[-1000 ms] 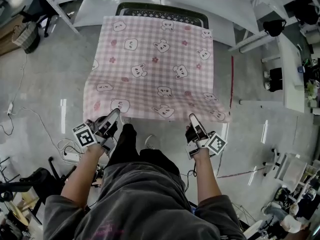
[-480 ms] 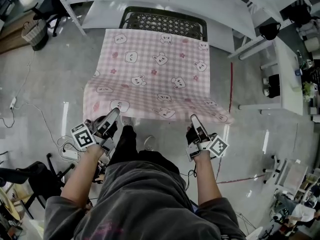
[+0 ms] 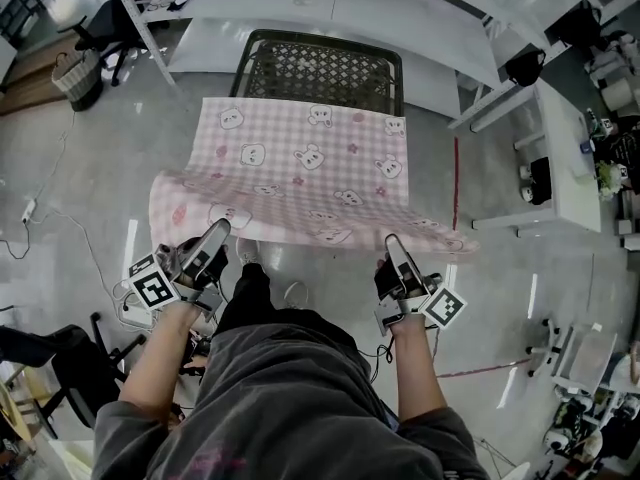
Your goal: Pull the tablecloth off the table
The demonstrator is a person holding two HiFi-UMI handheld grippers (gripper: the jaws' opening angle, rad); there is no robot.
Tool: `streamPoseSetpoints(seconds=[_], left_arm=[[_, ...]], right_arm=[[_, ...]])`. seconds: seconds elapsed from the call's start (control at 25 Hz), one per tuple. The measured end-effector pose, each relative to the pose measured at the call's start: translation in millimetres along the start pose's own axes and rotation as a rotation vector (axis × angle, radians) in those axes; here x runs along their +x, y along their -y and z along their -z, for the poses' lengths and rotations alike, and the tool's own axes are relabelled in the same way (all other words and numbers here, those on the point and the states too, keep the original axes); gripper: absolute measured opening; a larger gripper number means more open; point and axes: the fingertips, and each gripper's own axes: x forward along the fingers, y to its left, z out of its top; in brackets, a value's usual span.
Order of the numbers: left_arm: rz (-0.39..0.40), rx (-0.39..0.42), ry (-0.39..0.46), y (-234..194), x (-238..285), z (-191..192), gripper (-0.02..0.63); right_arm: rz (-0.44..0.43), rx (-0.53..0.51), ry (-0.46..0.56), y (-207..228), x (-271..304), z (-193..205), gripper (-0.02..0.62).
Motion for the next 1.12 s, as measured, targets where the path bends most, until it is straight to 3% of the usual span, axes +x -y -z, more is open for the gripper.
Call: streamPoseSetpoints(seconds=[0.68,1.12], left_arm=[[0.201,0.110,0.047,113,16,-46,0.002],[0.362,0.175,0.078,179,6,-90,0.001]], right_arm=[[-0.139,-0.125,0.081,-103,-28,-51,0.005],[-0.218,-0.217,0.158,-181,-36,-63,0.005]])
